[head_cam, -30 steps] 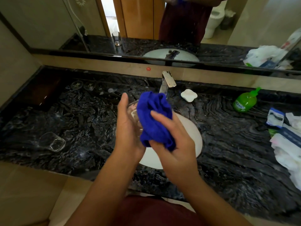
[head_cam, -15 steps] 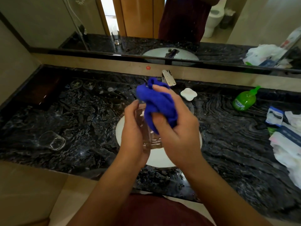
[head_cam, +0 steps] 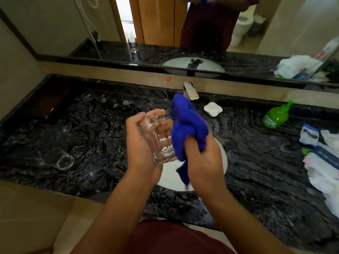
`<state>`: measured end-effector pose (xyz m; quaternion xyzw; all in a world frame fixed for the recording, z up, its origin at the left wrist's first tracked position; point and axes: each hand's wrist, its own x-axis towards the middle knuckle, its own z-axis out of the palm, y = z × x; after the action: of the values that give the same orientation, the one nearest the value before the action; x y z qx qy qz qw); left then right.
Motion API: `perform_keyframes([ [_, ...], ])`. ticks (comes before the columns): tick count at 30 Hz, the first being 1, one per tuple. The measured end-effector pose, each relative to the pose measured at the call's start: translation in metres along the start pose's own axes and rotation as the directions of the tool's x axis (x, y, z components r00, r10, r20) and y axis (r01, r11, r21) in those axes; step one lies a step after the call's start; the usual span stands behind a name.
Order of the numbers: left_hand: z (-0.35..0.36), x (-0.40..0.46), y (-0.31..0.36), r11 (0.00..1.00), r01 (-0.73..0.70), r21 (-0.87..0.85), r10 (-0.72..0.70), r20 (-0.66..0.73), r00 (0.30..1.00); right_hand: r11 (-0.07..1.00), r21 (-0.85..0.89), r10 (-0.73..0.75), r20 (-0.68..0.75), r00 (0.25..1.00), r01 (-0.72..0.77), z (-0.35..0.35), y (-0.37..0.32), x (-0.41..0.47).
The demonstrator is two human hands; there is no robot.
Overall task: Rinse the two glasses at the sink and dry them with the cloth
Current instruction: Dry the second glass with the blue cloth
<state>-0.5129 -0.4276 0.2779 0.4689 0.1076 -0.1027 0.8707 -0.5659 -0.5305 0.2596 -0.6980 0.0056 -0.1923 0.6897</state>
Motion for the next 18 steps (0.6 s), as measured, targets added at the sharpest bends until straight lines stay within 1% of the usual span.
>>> perform_keyframes([
  [1,0.002,-0.002,-0.002,1.000,-0.011,0.011,0.011,0.000,1.000,0.999,0.043,0.031,-0.027,0.999,-0.029,0.001,-0.001,0.002],
  [3,0.006,0.000,-0.003,0.999,-0.025,0.039,0.025,-0.017,1.000,0.996,0.084,0.007,-0.024,1.000,-0.005,0.005,-0.003,-0.001],
  [5,0.007,0.008,-0.005,0.995,-0.055,0.084,0.062,-0.090,0.994,0.995,0.091,-0.024,-0.021,0.999,0.026,0.006,0.002,-0.010],
  [7,0.004,0.017,-0.006,0.978,-0.071,0.197,0.108,-0.179,0.978,0.998,0.049,-0.048,-0.032,0.998,0.049,0.008,0.008,-0.020],
  [8,0.002,0.021,-0.008,0.965,-0.074,0.251,0.126,-0.197,0.972,0.999,0.021,-0.044,-0.044,0.998,0.045,0.009,0.011,-0.022],
  [9,0.002,0.021,-0.009,0.953,-0.072,0.296,0.134,-0.195,0.972,0.999,-0.015,-0.042,-0.060,0.997,0.041,0.008,0.014,-0.023],
  [11,0.002,0.016,-0.017,0.932,-0.063,0.358,0.123,-0.146,0.982,0.994,-0.091,-0.063,-0.080,0.995,0.055,0.007,0.018,-0.022],
  [14,0.006,0.005,-0.024,0.947,-0.053,0.317,0.084,-0.085,0.993,0.981,-0.184,-0.077,-0.065,0.995,0.064,0.007,0.018,-0.017],
  [16,0.005,0.005,-0.021,0.959,-0.023,0.283,0.037,-0.044,0.998,0.977,-0.199,-0.093,-0.055,0.994,0.080,0.005,0.016,-0.013],
  [18,0.004,0.006,-0.016,0.977,0.080,0.196,-0.079,-0.009,0.997,0.977,-0.179,-0.124,-0.035,0.992,0.116,-0.001,0.010,-0.005],
])
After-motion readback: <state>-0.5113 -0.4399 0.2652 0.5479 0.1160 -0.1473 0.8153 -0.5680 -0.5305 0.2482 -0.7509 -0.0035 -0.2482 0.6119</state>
